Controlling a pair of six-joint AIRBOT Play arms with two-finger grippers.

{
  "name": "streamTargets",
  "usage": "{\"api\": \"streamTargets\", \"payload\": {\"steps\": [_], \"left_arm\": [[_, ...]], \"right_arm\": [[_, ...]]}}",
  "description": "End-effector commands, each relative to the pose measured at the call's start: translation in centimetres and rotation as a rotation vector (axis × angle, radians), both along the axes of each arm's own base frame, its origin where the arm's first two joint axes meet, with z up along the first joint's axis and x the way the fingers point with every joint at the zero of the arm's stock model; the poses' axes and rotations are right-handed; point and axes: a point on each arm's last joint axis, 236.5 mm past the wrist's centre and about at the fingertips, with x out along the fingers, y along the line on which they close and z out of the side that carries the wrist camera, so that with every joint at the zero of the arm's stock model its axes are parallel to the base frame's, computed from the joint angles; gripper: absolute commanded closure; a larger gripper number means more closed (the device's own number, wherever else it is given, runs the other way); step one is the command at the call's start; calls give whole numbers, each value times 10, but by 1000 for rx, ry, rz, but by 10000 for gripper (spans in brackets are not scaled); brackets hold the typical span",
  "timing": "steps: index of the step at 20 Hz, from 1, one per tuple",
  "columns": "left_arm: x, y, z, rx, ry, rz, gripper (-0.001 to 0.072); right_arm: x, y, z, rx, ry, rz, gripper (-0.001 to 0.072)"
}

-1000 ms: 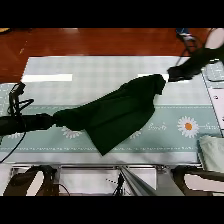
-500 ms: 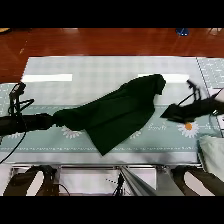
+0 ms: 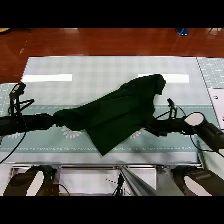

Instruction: Fold the shirts.

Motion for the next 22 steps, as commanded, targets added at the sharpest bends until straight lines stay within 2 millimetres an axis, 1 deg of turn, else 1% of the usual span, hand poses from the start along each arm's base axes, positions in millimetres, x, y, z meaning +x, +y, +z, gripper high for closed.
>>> {"api": "streamTargets", "payload": {"steps": [1, 3, 5, 6, 7, 8, 9, 10, 11, 12, 13, 14, 15, 16, 17, 18, 19, 21, 22], "left_arm": [[0, 0, 0, 0, 0, 0, 690], [0, 0, 0, 0, 0, 0, 690], [0, 0, 0, 0, 0, 0, 690], [0, 0, 0, 0, 0, 0, 690], [0, 0, 0, 0, -1, 0, 690], [0, 0, 0, 1, -1, 0, 690], [0, 0, 0, 3, -3, -4, 690], [0, 0, 1, 12, -15, -21, 690], [2, 1, 3, 14, -21, -21, 690], [4, 1, 7, 16, -34, -18, 690], [8, 3, 15, 26, -59, -27, 691], [13, 3, 27, 35, -94, -32, 691], [20, 5, 42, 43, -133, -32, 691], [27, 6, 63, 54, -186, -32, 691], [34, 9, 86, 73, -244, -33, 691], [41, 13, 115, 102, -315, -29, 691], [47, 17, 145, 134, -387, -25, 691], [50, 26, 215, 205, -553, -8, 691], [47, 29, 254, 235, -644, 1, 691]], "right_arm": [[-3, 20, -17, 0, 32, -35, 211], [0, 31, -24, -1, 24, -50, 211], [17, 36, -26, -11, -35, -110, 215], [26, 37, -25, -10, -62, -151, 243], [36, 35, -24, -11, -91, -194, 332], [44, 32, -22, -10, -110, -230, 472], [51, 31, -17, -3, -124, -249, 627], [58, 33, -9, 7, -147, -244, 673], [65, 36, 7, 20, -196, -214, 673], [74, 40, 32, 40, -270, -166, 673], [83, 42, 65, 71, -353, -127, 674], [90, 42, 102, 105, -435, -97, 674], [97, 38, 145, 136, -524, -81, 674], [100, 31, 188, 147, -617, -63, 674], [99, 19, 234, 136, -726, -41, 674], [95, 6, 276, 96, -834, -17, 674], [87, -11, 316, 19, -946, 11, 674], [68, -51, 386, -172, -1110, 5, 674], [57, -72, 416, -260, -1161, -29, 674]]}}
